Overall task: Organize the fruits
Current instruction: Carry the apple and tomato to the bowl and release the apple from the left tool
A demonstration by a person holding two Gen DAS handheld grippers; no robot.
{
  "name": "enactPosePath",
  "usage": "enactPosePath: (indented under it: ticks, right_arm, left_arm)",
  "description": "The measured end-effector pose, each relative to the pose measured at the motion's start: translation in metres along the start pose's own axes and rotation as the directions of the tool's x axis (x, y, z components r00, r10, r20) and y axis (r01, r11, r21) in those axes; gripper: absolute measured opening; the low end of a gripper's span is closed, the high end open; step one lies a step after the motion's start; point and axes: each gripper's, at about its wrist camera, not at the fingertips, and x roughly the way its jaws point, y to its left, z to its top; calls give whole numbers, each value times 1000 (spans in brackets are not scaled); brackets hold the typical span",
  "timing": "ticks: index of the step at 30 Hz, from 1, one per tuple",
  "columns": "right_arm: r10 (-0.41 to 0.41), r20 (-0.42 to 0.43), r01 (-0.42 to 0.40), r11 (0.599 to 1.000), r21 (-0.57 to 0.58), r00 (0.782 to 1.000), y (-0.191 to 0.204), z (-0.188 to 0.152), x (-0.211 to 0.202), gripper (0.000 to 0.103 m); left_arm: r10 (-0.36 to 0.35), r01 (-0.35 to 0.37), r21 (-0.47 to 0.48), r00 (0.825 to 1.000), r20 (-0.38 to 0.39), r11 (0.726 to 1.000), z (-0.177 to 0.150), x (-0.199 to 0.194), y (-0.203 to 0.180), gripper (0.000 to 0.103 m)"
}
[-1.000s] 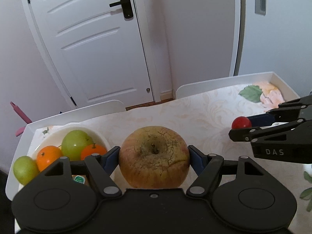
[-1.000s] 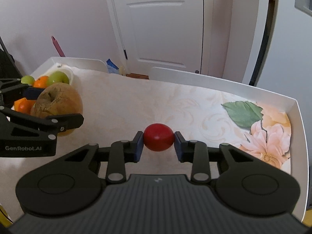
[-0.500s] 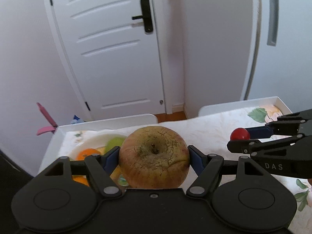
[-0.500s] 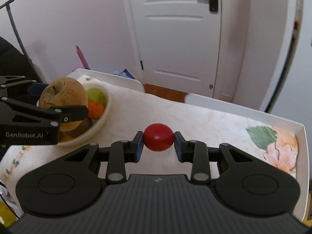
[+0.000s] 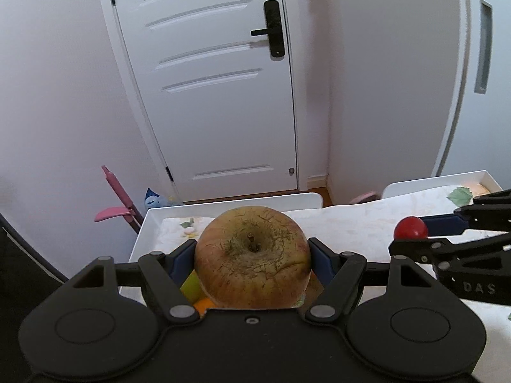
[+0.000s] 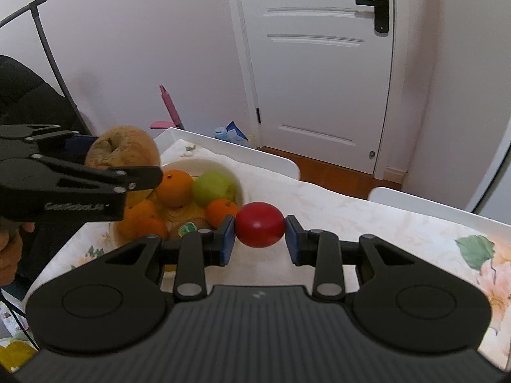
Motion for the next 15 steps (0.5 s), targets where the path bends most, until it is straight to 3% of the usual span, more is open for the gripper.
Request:
enactPosePath:
  ticks: [15]
  right_arm:
    - [-48,-44,50,998,36,998,18,5,31,48]
  left_arm:
    - [-79,84,66,994,-70,994,-8,61,12,77]
